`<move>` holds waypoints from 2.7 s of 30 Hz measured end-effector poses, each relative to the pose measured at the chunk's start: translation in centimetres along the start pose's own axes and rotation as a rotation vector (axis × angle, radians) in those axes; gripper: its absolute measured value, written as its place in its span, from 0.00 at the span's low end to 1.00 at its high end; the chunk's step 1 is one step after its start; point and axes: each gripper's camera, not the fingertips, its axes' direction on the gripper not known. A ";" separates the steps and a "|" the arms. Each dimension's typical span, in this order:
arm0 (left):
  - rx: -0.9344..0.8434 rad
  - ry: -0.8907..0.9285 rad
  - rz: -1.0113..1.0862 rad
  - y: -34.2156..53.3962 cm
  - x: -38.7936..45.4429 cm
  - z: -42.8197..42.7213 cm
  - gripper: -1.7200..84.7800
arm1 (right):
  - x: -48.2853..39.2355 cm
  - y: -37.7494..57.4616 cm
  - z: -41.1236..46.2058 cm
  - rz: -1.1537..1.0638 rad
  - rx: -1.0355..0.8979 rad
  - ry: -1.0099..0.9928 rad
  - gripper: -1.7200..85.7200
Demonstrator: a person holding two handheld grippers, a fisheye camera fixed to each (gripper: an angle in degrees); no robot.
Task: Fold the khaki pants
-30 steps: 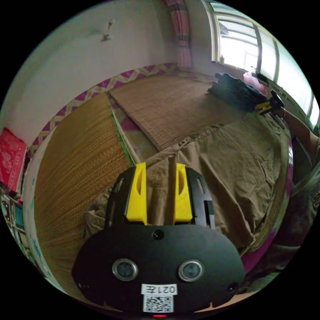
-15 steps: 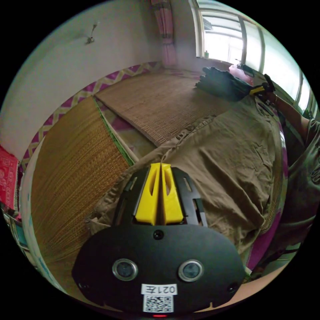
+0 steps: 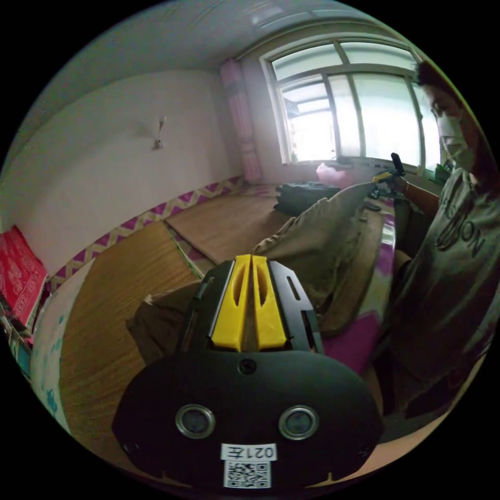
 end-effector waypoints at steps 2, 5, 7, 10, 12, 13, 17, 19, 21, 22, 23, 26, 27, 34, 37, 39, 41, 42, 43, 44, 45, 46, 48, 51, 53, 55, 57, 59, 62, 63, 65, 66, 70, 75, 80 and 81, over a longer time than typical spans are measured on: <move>0.011 0.003 -0.005 2.0 2.3 -3.6 0.01 | -1.9 1.8 -2.5 -0.001 0.043 -0.027 0.01; -0.027 0.028 -0.044 6.3 5.9 -7.5 0.01 | -5.1 5.3 -4.5 0.015 0.037 -0.065 0.01; -0.078 0.042 -0.122 10.6 8.2 -8.8 0.01 | -7.2 8.4 -3.9 0.052 -0.035 -0.103 0.01; -0.113 0.057 -0.283 16.6 9.4 -8.6 0.01 | -8.9 12.5 -1.7 0.155 -0.081 -0.151 0.01; -0.114 0.068 -0.381 20.0 9.6 -8.0 0.02 | -9.3 14.6 -0.1 0.225 -0.086 -0.182 0.01; -0.109 0.066 -0.435 21.8 9.6 -7.7 0.03 | -9.5 15.6 1.1 0.256 -0.096 -0.195 0.01; -0.046 0.067 -0.543 25.1 9.2 -8.2 0.03 | -9.8 17.6 3.6 0.312 -0.142 -0.218 0.01; -0.042 0.057 -0.547 25.5 9.0 -8.9 0.02 | -9.9 18.2 4.1 0.329 -0.153 -0.224 0.01; -0.064 0.060 -0.529 25.3 8.8 -9.4 0.01 | -9.9 18.5 4.5 0.350 -0.158 -0.218 0.01; -0.063 0.070 -0.520 24.8 8.5 -9.9 0.01 | -10.0 18.5 4.7 0.358 -0.167 -0.225 0.02; -0.049 0.082 -0.509 24.5 8.3 -10.4 0.01 | -10.0 18.4 4.9 0.362 -0.184 -0.229 0.02; 0.098 0.109 -0.477 22.0 7.1 -13.4 0.01 | -10.1 17.0 5.2 0.331 -0.304 -0.229 0.06; 0.118 0.071 -0.464 20.7 6.6 -14.0 0.01 | -10.0 16.1 4.4 0.303 -0.278 -0.204 0.07; -0.061 -0.061 -0.391 11.6 -0.8 -4.6 0.08 | -3.1 9.3 6.8 0.343 -0.179 0.088 0.12; -0.164 -0.044 -0.443 10.0 -6.2 2.6 0.05 | 1.2 7.3 12.1 0.376 -0.255 0.093 0.12; -0.244 -0.040 -0.484 9.5 -9.2 6.7 0.03 | 3.5 6.0 15.1 0.373 -0.284 0.100 0.13; -0.308 -0.046 -0.541 9.2 -12.0 10.3 0.02 | 5.5 4.4 17.9 0.373 -0.313 0.064 0.13; -0.346 -0.040 -0.555 8.9 -13.5 12.4 0.01 | 6.4 3.2 19.8 0.359 -0.324 0.011 0.13; -0.389 -0.038 -0.566 8.6 -14.8 14.5 0.01 | 6.9 1.8 21.6 0.342 -0.333 -0.028 0.13; -0.403 -0.041 -0.564 8.4 -15.2 15.4 0.01 | 7.1 1.1 22.4 0.332 -0.332 -0.040 0.13; -0.420 -0.050 -0.551 8.0 -16.0 17.2 0.01 | 7.1 -0.3 24.0 0.308 -0.322 -0.064 0.13; -0.440 -0.057 -0.540 7.7 -16.7 18.9 0.01 | 7.1 -1.8 25.6 0.287 -0.322 -0.081 0.13; -0.462 -0.051 -0.539 7.6 -17.6 21.4 0.01 | 6.7 -3.8 27.8 0.256 -0.309 -0.124 0.13; -0.536 -0.064 -0.549 8.6 -19.1 24.7 0.01 | 5.6 -6.7 31.4 0.192 -0.319 -0.184 0.13; -0.525 -0.005 -0.598 9.3 -20.5 25.2 0.01 | 4.8 -8.0 33.4 0.145 -0.341 -0.179 0.12; -0.475 0.080 -0.683 10.6 -22.5 25.0 0.01 | 3.9 -9.1 36.2 0.099 -0.383 -0.179 0.12; -0.449 0.057 -0.690 10.9 -23.4 24.6 0.01 | 3.4 -9.6 38.5 0.076 -0.423 -0.189 0.12; -0.433 -0.027 -0.672 10.7 -23.9 24.1 0.01 | 3.1 -10.0 40.0 0.048 -0.432 -0.173 0.12; -0.441 -0.090 -0.681 11.0 -25.3 23.8 0.01 | 3.9 -10.7 41.9 0.097 -0.404 -0.170 0.10; -0.441 -0.093 -0.685 11.1 -25.7 23.8 0.01 | 4.3 -11.0 42.7 0.124 -0.396 -0.160 0.08; -0.443 -0.124 -0.677 10.9 -25.9 23.8 0.01 | 4.5 -11.6 43.7 0.128 -0.390 -0.121 0.05; -0.453 -0.175 -0.651 10.5 -25.7 23.8 0.01 | 4.3 -11.9 44.3 0.116 -0.382 -0.107 0.04; -0.478 -0.287 -0.626 9.8 -25.7 23.8 0.01 | 3.6 -13.5 46.6 0.094 -0.388 -0.064 0.04; -0.421 -0.323 -0.658 9.4 -25.0 21.6 0.01 | 2.4 -14.5 47.3 0.091 -0.423 0.020 0.06; -0.401 -0.258 -0.566 7.0 -21.7 15.7 0.01 | -0.4 -12.4 40.7 0.041 -0.348 -0.042 0.08; -0.413 -0.248 -0.538 6.7 -20.2 13.9 0.01 | -1.2 -11.3 38.6 0.036 -0.345 -0.055 0.08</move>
